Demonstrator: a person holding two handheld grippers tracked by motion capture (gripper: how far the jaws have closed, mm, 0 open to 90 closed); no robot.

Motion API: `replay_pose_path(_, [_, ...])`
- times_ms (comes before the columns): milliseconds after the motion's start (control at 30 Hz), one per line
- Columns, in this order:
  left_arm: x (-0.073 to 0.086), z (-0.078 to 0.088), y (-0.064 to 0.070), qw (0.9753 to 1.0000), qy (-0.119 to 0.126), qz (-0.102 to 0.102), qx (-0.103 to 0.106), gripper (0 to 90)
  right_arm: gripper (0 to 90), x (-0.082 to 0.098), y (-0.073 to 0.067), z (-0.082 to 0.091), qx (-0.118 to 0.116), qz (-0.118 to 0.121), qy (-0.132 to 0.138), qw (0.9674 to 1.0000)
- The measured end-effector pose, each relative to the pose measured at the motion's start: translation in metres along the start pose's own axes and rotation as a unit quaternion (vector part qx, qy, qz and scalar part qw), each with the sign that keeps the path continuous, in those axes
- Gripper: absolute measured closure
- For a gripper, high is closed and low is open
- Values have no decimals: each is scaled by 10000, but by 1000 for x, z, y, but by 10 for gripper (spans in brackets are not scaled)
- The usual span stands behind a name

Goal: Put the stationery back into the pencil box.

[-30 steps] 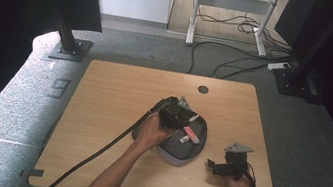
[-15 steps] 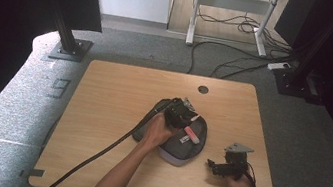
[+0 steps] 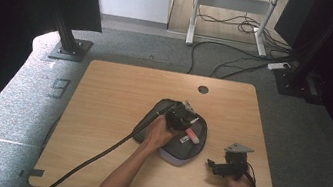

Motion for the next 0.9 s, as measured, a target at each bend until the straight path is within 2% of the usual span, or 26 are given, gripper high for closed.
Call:
replay_pose_path(200, [2, -4, 0, 10000, -43, 0, 32, 785, 18, 0, 0, 0, -4, 1, -1, 10000])
replay_pose_path(367, [1, -3, -1, 10000, 22, 39, 12, 714, 19, 0, 0, 0, -4, 4, 1, 10000])
replay_pose_path(467, [0, 0, -1, 9999, 96, 98, 62, 646, 19, 0, 0, 0, 1, 1, 0, 10000])
replay_pose_path(700, [-1, 10, -2, 9989, 251, 224, 326, 485, 19, 0, 0, 0, 1, 1, -1, 10000])
replay_pose_path(900, [0, 18, -1, 9986, 366, 206, 332, 343, 19, 0, 0, 0, 2, 0, 0, 10000])
Point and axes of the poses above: each handheld gripper's, and its own axes: z roughly backward along the jaws, x roughly out of its underside, y roughly to its right, the point moved 8 cm from there along -z, roughly forward along the jaws, and after that the axes turned 11 degrees about -y, right-handed, at the moved point
